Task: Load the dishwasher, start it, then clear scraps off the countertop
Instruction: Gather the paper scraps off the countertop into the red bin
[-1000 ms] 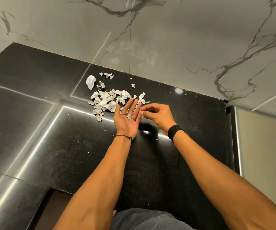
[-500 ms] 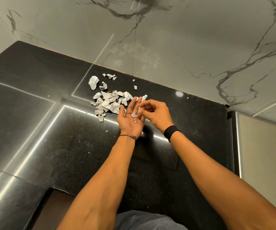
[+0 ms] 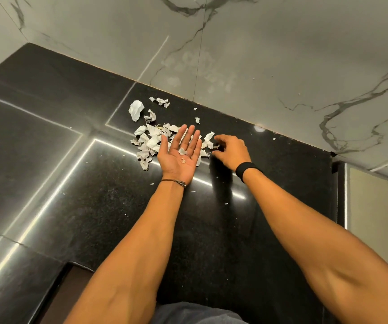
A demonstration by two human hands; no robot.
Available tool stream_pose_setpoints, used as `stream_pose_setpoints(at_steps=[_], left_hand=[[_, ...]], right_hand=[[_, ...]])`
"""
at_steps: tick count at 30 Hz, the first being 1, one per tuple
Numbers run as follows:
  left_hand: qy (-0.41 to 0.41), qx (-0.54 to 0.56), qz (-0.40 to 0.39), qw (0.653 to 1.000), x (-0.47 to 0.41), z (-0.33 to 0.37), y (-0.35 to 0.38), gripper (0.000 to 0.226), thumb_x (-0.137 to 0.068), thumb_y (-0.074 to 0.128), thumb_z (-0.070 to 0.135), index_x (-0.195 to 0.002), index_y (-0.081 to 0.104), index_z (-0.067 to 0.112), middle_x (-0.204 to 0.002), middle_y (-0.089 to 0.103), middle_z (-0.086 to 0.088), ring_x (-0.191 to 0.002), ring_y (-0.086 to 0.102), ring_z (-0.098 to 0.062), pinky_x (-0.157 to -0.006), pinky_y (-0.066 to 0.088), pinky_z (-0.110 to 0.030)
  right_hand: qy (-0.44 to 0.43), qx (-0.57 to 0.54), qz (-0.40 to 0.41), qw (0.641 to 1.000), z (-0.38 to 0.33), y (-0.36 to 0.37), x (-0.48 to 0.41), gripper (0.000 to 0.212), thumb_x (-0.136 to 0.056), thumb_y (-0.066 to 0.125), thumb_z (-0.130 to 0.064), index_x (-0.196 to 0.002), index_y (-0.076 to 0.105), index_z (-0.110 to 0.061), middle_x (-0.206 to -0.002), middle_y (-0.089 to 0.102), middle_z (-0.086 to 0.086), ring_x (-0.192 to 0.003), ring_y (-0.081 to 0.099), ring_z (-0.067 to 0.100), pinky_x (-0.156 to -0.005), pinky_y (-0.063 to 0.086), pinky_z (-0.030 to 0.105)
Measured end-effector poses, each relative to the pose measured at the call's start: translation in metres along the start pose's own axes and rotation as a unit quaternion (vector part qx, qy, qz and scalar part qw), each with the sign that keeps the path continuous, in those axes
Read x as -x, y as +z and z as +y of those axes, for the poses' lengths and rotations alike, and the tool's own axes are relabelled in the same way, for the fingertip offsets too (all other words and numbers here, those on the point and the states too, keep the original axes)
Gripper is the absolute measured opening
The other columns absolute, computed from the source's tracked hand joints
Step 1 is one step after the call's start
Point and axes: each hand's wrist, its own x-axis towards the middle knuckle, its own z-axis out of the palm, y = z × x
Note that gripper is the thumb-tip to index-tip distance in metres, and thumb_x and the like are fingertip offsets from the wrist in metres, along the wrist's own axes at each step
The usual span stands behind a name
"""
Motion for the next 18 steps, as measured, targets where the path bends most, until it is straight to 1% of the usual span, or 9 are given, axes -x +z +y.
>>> stream_pose_setpoints(at_steps=[3, 5, 6, 7, 10, 13, 15, 17, 18], left_hand=[[-0.002, -0.001, -0.005, 1.0, -0.005, -0.004, 0.003, 0.062, -0.103, 0.042, 0.055, -0.131, 0.063, 0.005, -0.138, 0.062, -0.018, -0.129, 0.059, -0.034, -0.116, 0.039, -0.047], [-0.004, -0.004, -0.005, 1.0, -0.007, -0.006, 0.004, 0.062, -0.103, 0.041, 0.056, -0.131, 0.063, 0.005, -0.138, 0.062, -0.019, -0.129, 0.059, -0.034, -0.116, 0.04, -0.047], [-0.004, -0.005, -0.005, 1.0, -0.007, -0.007, 0.004, 0.062, -0.103, 0.041, 0.056, -0.132, 0.062, 0.005, -0.138, 0.061, -0.019, -0.129, 0.059, -0.035, -0.115, 0.041, -0.047], [-0.003, -0.006, -0.006, 1.0, -0.007, -0.008, 0.004, 0.062, -0.103, 0.041, 0.055, -0.133, 0.062, 0.005, -0.138, 0.061, -0.019, -0.129, 0.059, -0.035, -0.115, 0.041, -0.047], [0.002, -0.013, 0.0, 1.0, -0.007, -0.007, 0.003, 0.062, -0.103, 0.041, 0.055, -0.134, 0.061, 0.005, -0.139, 0.061, -0.019, -0.128, 0.059, -0.035, -0.115, 0.041, -0.047], [0.002, -0.015, 0.007, 1.0, -0.005, -0.005, 0.002, 0.062, -0.103, 0.043, 0.055, -0.135, 0.061, 0.005, -0.139, 0.061, -0.018, -0.129, 0.059, -0.035, -0.114, 0.042, -0.047], [0.003, -0.017, 0.011, 1.0, -0.002, -0.003, 0.0, 0.062, -0.102, 0.044, 0.055, -0.135, 0.061, 0.005, -0.139, 0.061, -0.017, -0.128, 0.059, -0.035, -0.114, 0.042, -0.046], [0.008, -0.023, 0.015, 1.0, 0.001, -0.002, 0.0, 0.061, -0.101, 0.045, 0.054, -0.135, 0.061, 0.005, -0.138, 0.062, -0.017, -0.128, 0.06, -0.035, -0.115, 0.041, -0.046], [0.01, -0.025, 0.017, 0.999, 0.003, -0.003, 0.0, 0.061, -0.101, 0.046, 0.054, -0.134, 0.062, 0.006, -0.137, 0.063, -0.017, -0.127, 0.061, -0.034, -0.115, 0.041, -0.046]], right_hand=[[-0.051, 0.056, 0.004, 0.997, -0.007, 0.009, 0.001, 0.044, -0.086, 0.074, -0.036, -0.123, 0.067, -0.012, -0.119, 0.068, 0.011, -0.112, 0.061, 0.03, -0.1, 0.043, 0.039], [-0.082, 0.1, -0.006, 0.992, -0.007, 0.016, 0.003, 0.049, -0.088, 0.07, -0.038, -0.129, 0.063, -0.012, -0.123, 0.063, 0.012, -0.114, 0.056, 0.032, -0.103, 0.037, 0.037], [-0.099, 0.12, -0.013, 0.988, -0.006, 0.019, 0.005, 0.049, -0.089, 0.068, -0.037, -0.131, 0.061, -0.013, -0.124, 0.061, 0.012, -0.114, 0.054, 0.033, -0.102, 0.036, 0.035], [-0.117, 0.136, -0.018, 0.984, -0.005, 0.022, 0.006, 0.044, -0.091, 0.067, -0.035, -0.129, 0.062, -0.013, -0.123, 0.061, 0.012, -0.112, 0.052, 0.034, -0.1, 0.037, 0.035], [-0.164, 0.165, -0.021, 0.972, -0.004, 0.028, 0.014, 0.023, -0.097, 0.059, -0.023, -0.112, 0.069, -0.009, -0.112, 0.061, 0.012, -0.105, 0.053, 0.033, -0.091, 0.044, 0.039], [-0.179, 0.199, -0.021, 0.963, 0.0, 0.027, 0.023, 0.023, -0.099, 0.053, -0.014, -0.113, 0.071, -0.012, -0.106, 0.064, 0.009, -0.102, 0.056, 0.032, -0.086, 0.045, 0.039], [-0.151, 0.171, -0.005, 0.974, 0.002, 0.024, 0.027, 0.026, -0.096, 0.055, -0.012, -0.115, 0.073, -0.015, -0.107, 0.068, 0.007, -0.104, 0.061, 0.031, -0.089, 0.049, 0.04], [-0.076, 0.063, 0.031, 0.995, 0.002, 0.017, 0.03, 0.024, -0.093, 0.061, -0.011, -0.112, 0.075, -0.016, -0.107, 0.074, 0.004, -0.105, 0.066, 0.025, -0.095, 0.051, 0.04], [-0.043, 0.0, 0.052, 0.998, 0.002, 0.013, 0.032, 0.022, -0.092, 0.065, -0.012, -0.11, 0.077, -0.017, -0.106, 0.075, 0.002, -0.102, 0.068, 0.02, -0.096, 0.052, 0.038]])
